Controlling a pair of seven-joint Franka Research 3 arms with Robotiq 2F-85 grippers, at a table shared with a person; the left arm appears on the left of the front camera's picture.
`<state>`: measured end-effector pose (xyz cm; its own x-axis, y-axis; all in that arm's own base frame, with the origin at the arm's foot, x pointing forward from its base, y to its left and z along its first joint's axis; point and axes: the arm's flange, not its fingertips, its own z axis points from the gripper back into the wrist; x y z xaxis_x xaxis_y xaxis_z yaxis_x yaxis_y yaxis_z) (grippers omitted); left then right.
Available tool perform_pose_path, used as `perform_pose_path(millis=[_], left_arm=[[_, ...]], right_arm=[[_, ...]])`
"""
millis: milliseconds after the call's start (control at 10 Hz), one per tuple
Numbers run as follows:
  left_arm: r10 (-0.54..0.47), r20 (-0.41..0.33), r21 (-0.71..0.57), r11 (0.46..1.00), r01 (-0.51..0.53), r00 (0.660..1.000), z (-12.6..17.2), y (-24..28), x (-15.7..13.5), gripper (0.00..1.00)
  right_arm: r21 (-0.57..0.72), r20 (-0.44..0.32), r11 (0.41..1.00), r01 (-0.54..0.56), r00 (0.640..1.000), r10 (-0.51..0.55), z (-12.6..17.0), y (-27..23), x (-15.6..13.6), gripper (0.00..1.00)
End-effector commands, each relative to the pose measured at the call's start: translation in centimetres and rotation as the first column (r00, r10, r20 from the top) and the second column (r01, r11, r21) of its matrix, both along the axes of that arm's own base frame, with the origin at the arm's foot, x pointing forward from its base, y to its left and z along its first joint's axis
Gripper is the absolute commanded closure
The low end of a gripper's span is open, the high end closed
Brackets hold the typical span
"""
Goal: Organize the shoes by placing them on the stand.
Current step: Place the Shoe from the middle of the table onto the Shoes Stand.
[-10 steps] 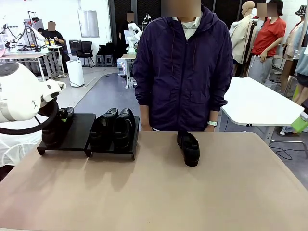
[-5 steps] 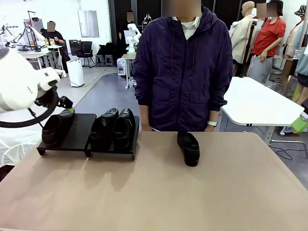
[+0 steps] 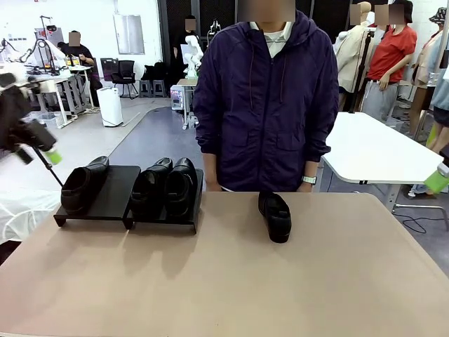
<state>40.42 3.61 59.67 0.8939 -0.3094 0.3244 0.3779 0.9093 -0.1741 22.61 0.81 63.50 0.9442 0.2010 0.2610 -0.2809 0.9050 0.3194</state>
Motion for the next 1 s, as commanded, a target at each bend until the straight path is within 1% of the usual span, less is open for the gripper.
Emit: perform_pose_path(millis=[0, 100, 200, 300, 400, 500, 900], left_arm=[[-0.048, -0.050, -0.033, 0.998, 0.047, 0.998, 0.7, 0.8, -3.8, 0.00], [0.016, 0.066, -0.011, 1.000, -0.015, 0.998, -0.1, 0.8, -8.2, 0.00], [0.064, 0.158, -0.008, 0.998, -0.063, 0.985, -1.0, 0.8, -10.9, 0.00], [0.068, 0.202, -0.035, 0.997, -0.062, 0.977, -1.6, 0.7, -11.5, 0.00], [0.105, 0.221, -0.026, 0.994, -0.102, 0.970, -2.5, 1.1, -10.4, 0.00], [0.033, 0.107, -0.030, 0.999, -0.030, 0.994, 0.5, 1.4, -10.1, 0.00], [0.033, 0.107, -0.030, 0.999, -0.030, 0.994, 0.5, 1.4, -10.1, 0.00]], right_arm=[[0.017, 0.007, 0.999, -0.027, 1.000, 0.027, 0.1, 0.0, 0.0, 0.00], [0.017, 0.007, 0.999, -0.027, 1.000, 0.027, 0.1, 0.0, 0.0, 0.00], [0.017, 0.007, 0.999, -0.027, 1.000, 0.027, 0.1, 0.0, 0.0, 0.00], [0.017, 0.007, 0.999, -0.027, 1.000, 0.027, 0.1, 0.0, 0.0, 0.00], [0.017, 0.007, 0.999, -0.027, 1.000, 0.027, 0.1, 0.0, 0.0, 0.00], [0.017, 0.007, 0.999, -0.027, 1.000, 0.027, 0.1, 0.0, 0.0, 0.00], [0.017, 0.007, 0.999, -0.027, 1.000, 0.027, 0.1, 0.0, 0.0, 0.00]])
